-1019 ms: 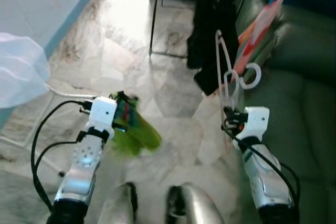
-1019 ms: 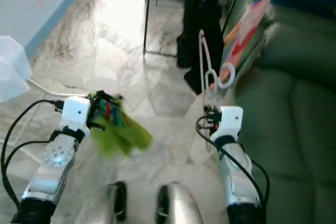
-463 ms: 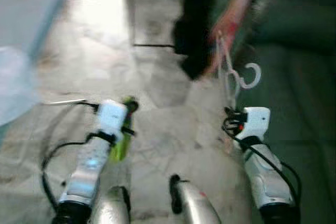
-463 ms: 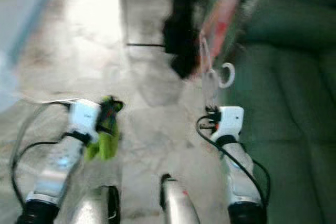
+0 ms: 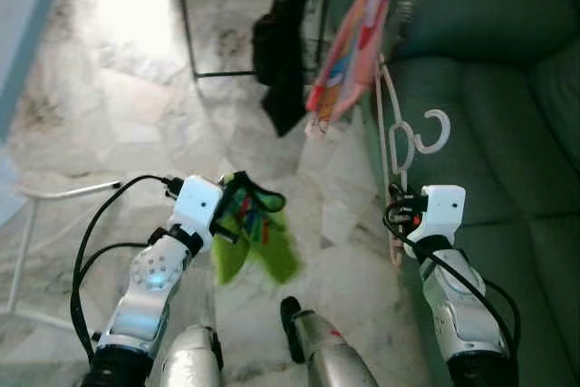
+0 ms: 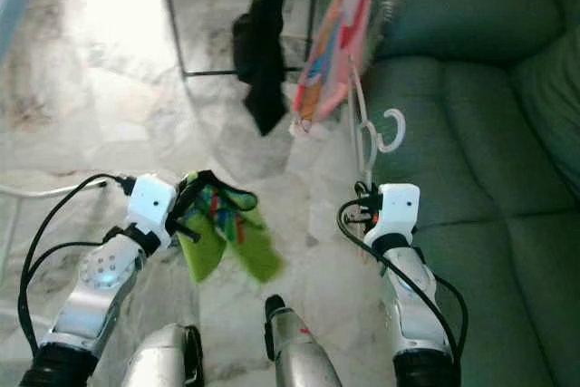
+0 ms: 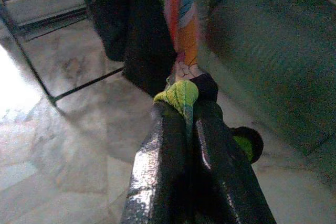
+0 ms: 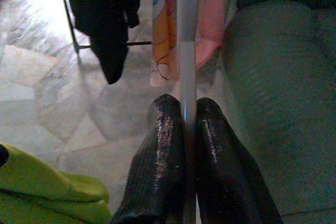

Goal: Hang hanger

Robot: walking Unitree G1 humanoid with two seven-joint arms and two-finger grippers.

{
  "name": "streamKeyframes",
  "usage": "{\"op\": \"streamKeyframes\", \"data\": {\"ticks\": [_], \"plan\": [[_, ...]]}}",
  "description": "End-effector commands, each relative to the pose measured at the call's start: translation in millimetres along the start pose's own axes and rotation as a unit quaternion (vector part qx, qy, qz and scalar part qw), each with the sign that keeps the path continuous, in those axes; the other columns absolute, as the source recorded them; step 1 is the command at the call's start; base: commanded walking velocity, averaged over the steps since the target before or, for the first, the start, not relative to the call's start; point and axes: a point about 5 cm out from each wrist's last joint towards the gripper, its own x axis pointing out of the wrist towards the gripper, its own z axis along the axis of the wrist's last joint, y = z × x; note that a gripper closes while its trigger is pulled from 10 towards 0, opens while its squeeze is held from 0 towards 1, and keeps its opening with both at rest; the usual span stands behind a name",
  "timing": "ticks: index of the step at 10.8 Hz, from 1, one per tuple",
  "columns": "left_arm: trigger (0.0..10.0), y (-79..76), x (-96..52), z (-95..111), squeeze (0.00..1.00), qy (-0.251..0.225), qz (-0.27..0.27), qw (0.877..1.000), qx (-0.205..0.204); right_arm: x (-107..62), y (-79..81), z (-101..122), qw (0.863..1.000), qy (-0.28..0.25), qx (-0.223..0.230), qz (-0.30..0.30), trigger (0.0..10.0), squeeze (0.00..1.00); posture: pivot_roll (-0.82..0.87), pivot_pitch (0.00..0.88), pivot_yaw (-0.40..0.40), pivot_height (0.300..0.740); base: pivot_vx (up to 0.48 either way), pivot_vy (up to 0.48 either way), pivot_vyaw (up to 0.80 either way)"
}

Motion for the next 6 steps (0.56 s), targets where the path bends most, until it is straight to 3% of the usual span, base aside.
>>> {"op": "streamKeyframes", "data": {"ticks": [1, 3, 6], "plan": [[10.0, -3.2, -0.5, 3.7, 0.00, -0.009, -0.012, 1.000, -0.003, -3.0, -4.0, -1.9, 1.000, 0.001, -0.004, -0.007, 10.0, 0.00, 0.01, 0.234, -0.088, 0.740, 0.000, 0.000, -0.80], [10.0, -5.5, -1.0, 4.7, 0.00, -0.013, -0.017, 1.000, 0.000, -1.7, -3.4, -0.9, 1.000, 0.000, -0.004, -0.007, 10.0, 0.00, 0.02, 0.239, -0.089, 0.740, 0.000, 0.000, -0.80], [10.0, -8.4, -3.4, 3.8, 0.00, -0.010, -0.026, 1.000, -0.002, -0.7, -3.1, -0.8, 1.000, 0.000, -0.006, -0.007, 10.0, 0.00, 0.02, 0.242, -0.090, 0.740, 0.000, 0.354, -0.80]]}}
